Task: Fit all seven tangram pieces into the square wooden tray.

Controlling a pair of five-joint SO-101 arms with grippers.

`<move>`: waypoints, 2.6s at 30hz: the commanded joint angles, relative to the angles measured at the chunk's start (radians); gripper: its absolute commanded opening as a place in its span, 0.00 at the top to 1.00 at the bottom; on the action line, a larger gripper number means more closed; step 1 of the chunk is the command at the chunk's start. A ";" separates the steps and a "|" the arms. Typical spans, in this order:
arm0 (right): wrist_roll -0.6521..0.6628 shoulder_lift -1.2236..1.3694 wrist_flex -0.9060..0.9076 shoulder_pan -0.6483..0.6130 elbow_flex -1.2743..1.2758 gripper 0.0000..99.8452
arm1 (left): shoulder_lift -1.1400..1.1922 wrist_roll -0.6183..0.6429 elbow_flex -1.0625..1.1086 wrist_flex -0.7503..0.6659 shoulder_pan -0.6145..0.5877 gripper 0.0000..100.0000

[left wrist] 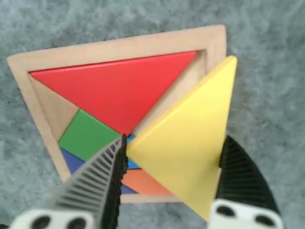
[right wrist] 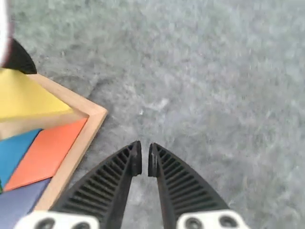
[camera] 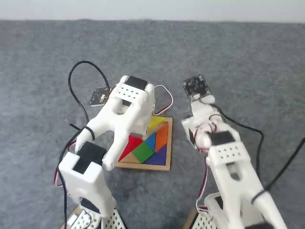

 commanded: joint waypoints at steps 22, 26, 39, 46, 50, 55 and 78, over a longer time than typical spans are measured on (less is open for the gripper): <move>0.009 -0.059 -0.117 -0.081 0.063 0.96 | -0.008 0.135 -0.065 0.029 0.006 0.99; 0.035 -0.062 -0.108 -0.081 0.063 0.96 | -0.008 0.187 -0.059 0.032 0.014 0.99; 0.133 -0.059 -0.082 -0.128 0.080 0.95 | -0.006 0.244 -0.033 0.037 0.040 0.99; 0.135 -0.058 -0.087 -0.128 0.080 0.96 | -0.006 0.227 -0.022 0.028 0.035 0.99; 0.137 -0.058 -0.090 -0.113 0.080 0.96 | -0.006 0.222 -0.022 0.005 0.038 0.94; 0.133 -0.058 -0.091 -0.105 0.080 0.96 | -0.006 0.222 -0.021 -0.006 0.040 0.88; 0.135 -0.058 -0.081 -0.107 0.080 0.96 | -0.006 0.224 -0.016 0.015 0.040 0.70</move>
